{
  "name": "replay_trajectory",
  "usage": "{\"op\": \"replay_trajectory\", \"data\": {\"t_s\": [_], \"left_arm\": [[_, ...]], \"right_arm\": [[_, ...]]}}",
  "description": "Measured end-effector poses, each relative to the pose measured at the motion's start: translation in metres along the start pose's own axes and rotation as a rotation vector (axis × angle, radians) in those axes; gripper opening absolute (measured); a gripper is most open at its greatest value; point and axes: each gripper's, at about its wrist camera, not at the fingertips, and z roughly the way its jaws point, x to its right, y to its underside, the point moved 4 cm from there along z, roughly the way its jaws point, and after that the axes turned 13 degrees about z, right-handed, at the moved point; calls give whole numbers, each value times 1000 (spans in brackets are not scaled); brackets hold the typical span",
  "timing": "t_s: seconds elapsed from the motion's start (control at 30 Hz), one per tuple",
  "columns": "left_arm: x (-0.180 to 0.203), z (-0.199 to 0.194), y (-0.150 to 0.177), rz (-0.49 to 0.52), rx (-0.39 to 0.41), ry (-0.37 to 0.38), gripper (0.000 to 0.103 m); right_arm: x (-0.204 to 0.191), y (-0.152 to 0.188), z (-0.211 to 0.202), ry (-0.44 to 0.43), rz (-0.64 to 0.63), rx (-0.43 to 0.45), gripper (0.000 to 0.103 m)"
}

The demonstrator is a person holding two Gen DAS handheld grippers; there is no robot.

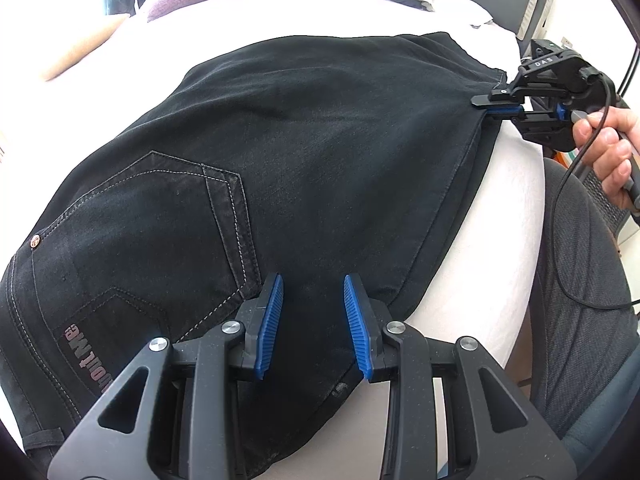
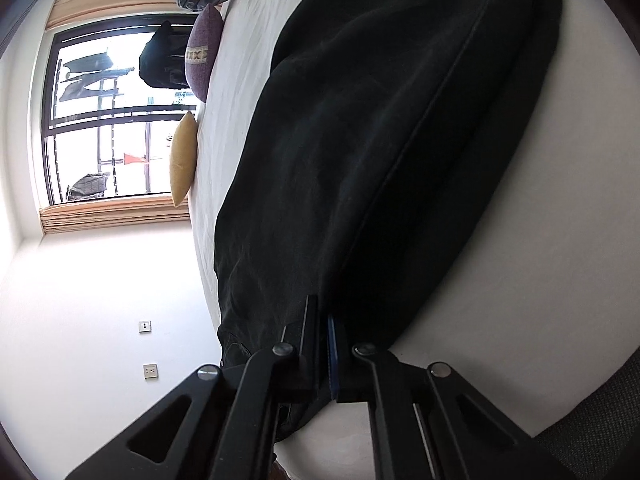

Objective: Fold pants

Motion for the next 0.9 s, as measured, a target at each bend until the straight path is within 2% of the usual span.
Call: {"op": "replay_trajectory", "data": {"t_s": [0.13,0.23,0.33,0.43,0.47,0.5,0.57,0.6,0.63,0.7,0.8,0.83,0.87,0.9], "left_arm": [[3,-1,-2,10,-8,-3,31],[3,1,-4,8,-5,0,31],[3,1,-7,15,-11,-4,31],[2,1,-8,14,-16,-4,31],[2,1,-8,16,-20,-6,31],[3,1,-10,17,-25,-9,31],[5,0,-11,22,-33,-15,31],[6,-1,-12,25,-37,-18,31],[8,-1,-13,29,-42,-22,31],[10,-2,-14,41,-48,-29,31],[10,1,-13,36,-55,-24,31],[9,2,-12,27,-54,-17,31],[7,2,-12,20,-54,-12,31],[7,1,-11,21,-57,-13,31]], "right_arm": [[0,11,-11,1,1,38,4],[11,6,2,25,41,43,4],[18,-2,12,-9,72,29,2],[7,-4,2,24,46,15,22],[3,-7,-6,43,39,28,38],[-1,-10,-17,85,27,55,48],[-13,-18,-40,176,-16,141,51],[-21,-22,-49,191,-45,175,51],[-32,-25,-54,160,-80,188,51],[-54,-26,-46,56,-134,149,51],[-72,-17,-4,-64,-181,8,51],[-70,-18,9,-71,-190,-16,50],[-62,-24,20,-33,-174,-11,50],[-48,-33,27,17,-136,2,43]]}}
